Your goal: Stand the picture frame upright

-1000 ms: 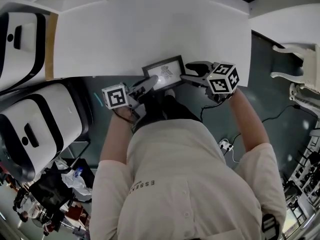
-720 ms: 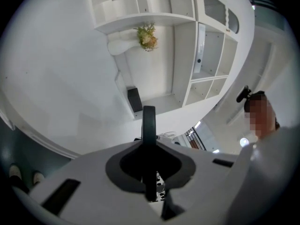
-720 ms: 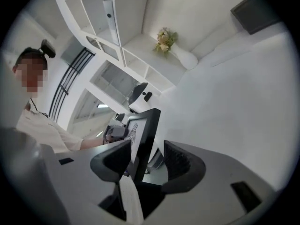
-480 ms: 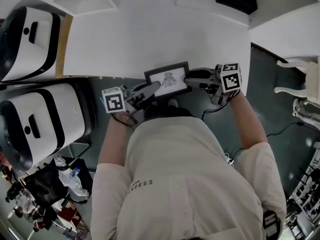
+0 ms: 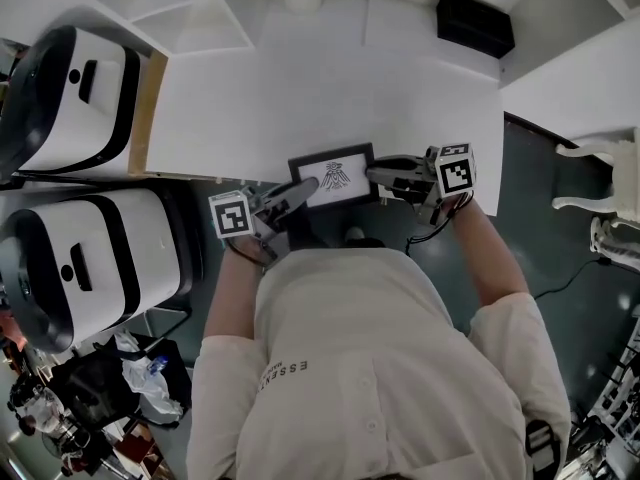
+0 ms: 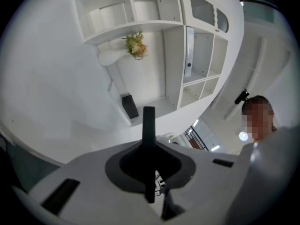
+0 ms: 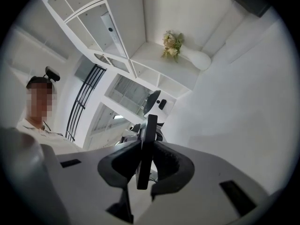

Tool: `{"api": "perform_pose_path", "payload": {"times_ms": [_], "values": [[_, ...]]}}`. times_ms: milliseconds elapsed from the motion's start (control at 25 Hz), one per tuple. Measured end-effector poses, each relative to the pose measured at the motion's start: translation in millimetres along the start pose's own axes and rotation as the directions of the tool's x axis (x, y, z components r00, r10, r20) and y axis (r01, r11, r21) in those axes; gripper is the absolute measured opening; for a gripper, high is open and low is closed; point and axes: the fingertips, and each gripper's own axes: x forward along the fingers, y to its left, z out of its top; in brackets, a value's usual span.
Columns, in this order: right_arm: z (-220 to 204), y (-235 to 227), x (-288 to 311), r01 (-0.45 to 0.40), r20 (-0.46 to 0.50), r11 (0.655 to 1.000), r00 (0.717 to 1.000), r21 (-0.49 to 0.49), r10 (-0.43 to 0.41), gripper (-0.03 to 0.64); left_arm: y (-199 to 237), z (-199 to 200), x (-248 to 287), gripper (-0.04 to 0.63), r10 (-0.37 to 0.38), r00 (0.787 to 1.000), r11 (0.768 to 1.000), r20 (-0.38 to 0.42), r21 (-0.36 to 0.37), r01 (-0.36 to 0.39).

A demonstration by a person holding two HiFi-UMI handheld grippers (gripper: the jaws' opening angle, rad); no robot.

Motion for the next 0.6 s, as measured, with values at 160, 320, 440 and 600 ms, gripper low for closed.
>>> {"api": "perform_pose_path", "payload": {"times_ms": [160, 320, 440, 600], "values": [[19.2, 5.3, 22.3, -0.019, 0.056, 1.000, 0.998, -0.010, 0.019, 0.086, 1.8, 28.6, -16.4, 0.037, -0.025, 0.999, 0.999, -0.035, 0.039, 0.026], [41.1, 3.7, 49.7, -0.015, 0.110, 1.000, 0.994, 0.006, 0.014, 0.082, 13.3, 65.4, -35.9, 0.038, -0.002, 0.995, 0.997, -0.096, 0.080, 0.010], [63.4, -4.0, 79.6, 0.006, 0.152, 1.000, 0.988, 0.014, -0.008, 0.080, 21.5, 103.4, -50.7, 0.038, 0.003, 0.991, 0.995, -0.136, 0.101, 0.011], [79.2, -4.2, 99.9, 0.044, 0.193, 0.999, 0.980, 0.005, -0.044, 0.078, 25.4, 129.4, -61.6, 0.040, 0.015, 0.983, 0.991, -0.181, 0.135, 0.010]]}}
